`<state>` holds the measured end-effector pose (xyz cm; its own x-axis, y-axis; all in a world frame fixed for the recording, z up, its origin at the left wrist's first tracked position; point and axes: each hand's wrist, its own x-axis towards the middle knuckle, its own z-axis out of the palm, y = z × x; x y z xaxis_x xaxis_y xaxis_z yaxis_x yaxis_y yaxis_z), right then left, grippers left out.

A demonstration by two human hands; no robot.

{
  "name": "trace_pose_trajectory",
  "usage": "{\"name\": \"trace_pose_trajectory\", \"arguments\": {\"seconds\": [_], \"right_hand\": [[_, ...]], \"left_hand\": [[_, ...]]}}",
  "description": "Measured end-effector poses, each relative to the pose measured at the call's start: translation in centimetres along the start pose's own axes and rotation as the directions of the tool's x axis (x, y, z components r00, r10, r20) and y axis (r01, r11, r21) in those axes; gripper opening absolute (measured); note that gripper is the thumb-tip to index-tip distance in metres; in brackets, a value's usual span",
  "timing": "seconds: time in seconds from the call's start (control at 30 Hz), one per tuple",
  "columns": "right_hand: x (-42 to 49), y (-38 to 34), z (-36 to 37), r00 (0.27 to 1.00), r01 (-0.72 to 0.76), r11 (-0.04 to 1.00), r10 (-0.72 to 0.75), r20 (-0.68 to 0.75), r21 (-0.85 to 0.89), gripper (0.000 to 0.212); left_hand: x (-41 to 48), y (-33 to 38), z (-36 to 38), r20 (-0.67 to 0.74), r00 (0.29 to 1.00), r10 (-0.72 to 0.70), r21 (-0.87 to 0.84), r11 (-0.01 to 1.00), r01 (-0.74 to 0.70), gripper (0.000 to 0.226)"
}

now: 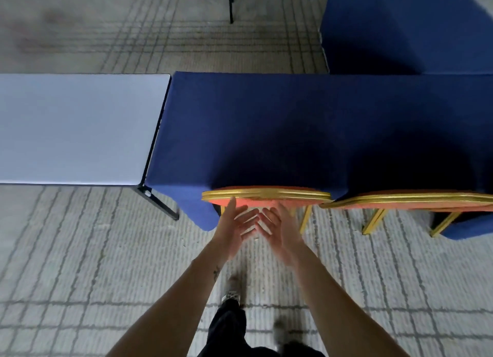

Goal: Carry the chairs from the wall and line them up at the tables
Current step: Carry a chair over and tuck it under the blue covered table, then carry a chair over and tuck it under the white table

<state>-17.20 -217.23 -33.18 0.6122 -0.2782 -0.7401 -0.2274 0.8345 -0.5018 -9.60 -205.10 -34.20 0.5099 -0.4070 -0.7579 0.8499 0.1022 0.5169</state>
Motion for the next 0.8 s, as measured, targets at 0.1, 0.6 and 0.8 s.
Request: {"name": "trace_pose_trajectory", "arguments": {"seconds": [0.1, 0.6, 0.8], "right_hand": [[-2.5, 1.9, -0.3, 0.996, -0.074, 0.997, 0.073, 0.056, 0.003, 0.044], [-18.6, 17.4, 3.9, 0.745, -0.183, 0.794, 0.496, 0.445, -0.58, 0.034], [-26.9, 25.8, 5.5, 0.601, -0.114, 0.663, 0.639, 0.481, -0.74, 0.034]], "left_hand": [[-4.6, -2.0, -1.3, -0.069, 0.996, 0.061, -0.102, 0.992, -0.068, 0.065], [-29.6, -15.3, -13.5, -0.58, 0.745, 0.33, -0.447, 0.635, -0.629, 0.053], [-39.2, -21.6, -19.3, -0.721, 0.609, 0.33, -0.447, 0.45, -0.773, 0.056]]}}
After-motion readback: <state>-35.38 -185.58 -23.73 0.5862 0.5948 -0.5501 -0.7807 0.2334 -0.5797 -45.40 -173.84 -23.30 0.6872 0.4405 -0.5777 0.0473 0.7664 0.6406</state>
